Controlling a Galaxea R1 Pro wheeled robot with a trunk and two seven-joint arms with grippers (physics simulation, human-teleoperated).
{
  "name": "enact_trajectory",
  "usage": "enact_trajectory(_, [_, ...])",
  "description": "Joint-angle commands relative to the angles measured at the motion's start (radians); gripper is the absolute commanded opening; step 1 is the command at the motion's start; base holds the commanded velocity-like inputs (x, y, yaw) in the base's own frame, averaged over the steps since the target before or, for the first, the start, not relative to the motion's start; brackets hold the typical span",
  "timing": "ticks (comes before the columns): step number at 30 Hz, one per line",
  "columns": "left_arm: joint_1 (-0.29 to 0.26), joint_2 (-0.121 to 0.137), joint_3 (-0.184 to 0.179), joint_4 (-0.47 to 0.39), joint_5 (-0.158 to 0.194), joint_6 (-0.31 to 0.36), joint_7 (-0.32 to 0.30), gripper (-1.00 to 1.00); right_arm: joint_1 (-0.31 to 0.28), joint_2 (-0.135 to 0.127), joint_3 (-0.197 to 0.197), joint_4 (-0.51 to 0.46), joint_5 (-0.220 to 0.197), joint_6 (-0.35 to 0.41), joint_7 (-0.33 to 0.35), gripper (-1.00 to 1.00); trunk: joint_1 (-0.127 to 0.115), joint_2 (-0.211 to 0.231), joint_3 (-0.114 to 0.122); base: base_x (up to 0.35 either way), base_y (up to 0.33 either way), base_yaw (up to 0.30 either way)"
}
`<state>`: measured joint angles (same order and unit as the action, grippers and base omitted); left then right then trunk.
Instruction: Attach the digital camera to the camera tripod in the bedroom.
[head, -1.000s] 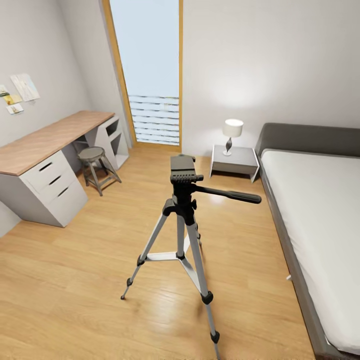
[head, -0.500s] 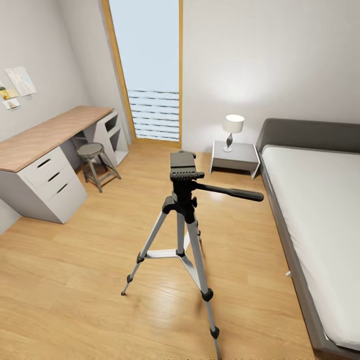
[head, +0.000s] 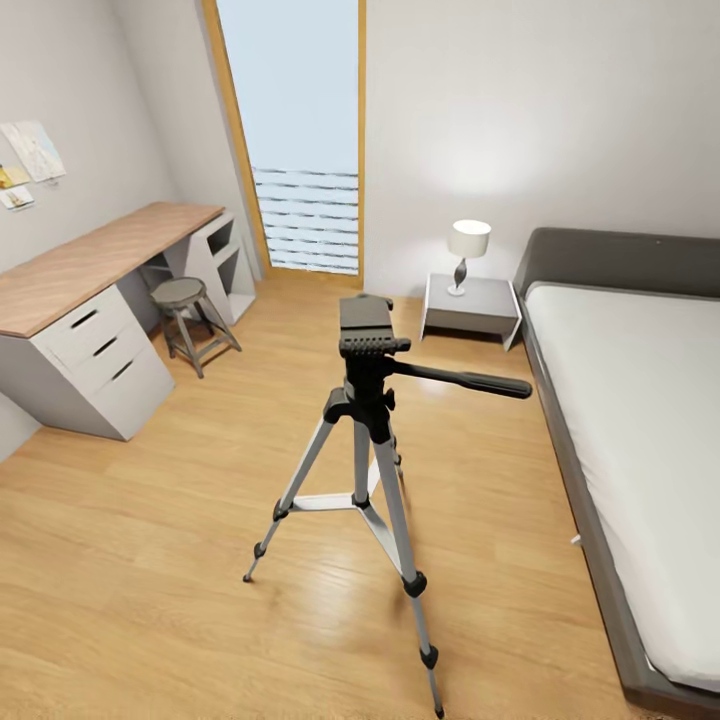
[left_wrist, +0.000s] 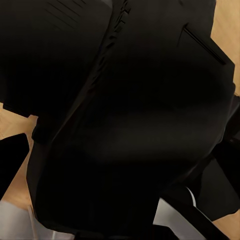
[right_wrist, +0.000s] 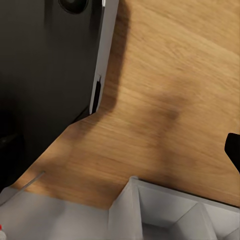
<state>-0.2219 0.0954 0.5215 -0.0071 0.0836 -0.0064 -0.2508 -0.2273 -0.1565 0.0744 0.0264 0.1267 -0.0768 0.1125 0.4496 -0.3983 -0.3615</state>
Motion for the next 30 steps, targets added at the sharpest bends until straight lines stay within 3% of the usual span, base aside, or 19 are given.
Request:
enact_trajectory(1, [-0.001, 0.0, -0.003, 0.001, 0.008, -0.001, -0.004, -1.0, -0.001, 0.0, 0.007, 0.003, 0.004, -0.006, 0.001, 1.0, 0.0, -0.002, -0.003, 0.0, 0.0, 0.0])
enact_trajectory(20, [-0.001, -0.009, -0.003, 0.003, 0.009, 0.009, 0.003, -1.0, -0.001, 0.0, 0.007, 0.003, 0.004, -0.006, 0.001, 1.0, 0.0, -0.002, -0.015, 0.0, 0.0, 0.0])
enact_trajectory(23, [-0.001, -0.01, -0.003, 0.004, 0.009, 0.007, 0.018, -1.0, -0.001, 0.0, 0.007, 0.003, 0.004, -0.006, 0.001, 1.0, 0.0, -0.002, -0.016, 0.0, 0.0, 0.0])
enact_trajectory(30, [-0.001, -0.038, -0.003, 0.003, 0.008, 0.001, 0.12, -1.0, -0.001, 0.003, 0.007, 0.003, 0.004, -0.006, 0.001, 1.0, 0.0, -0.002, -0.016, 0.0, 0.0, 0.0])
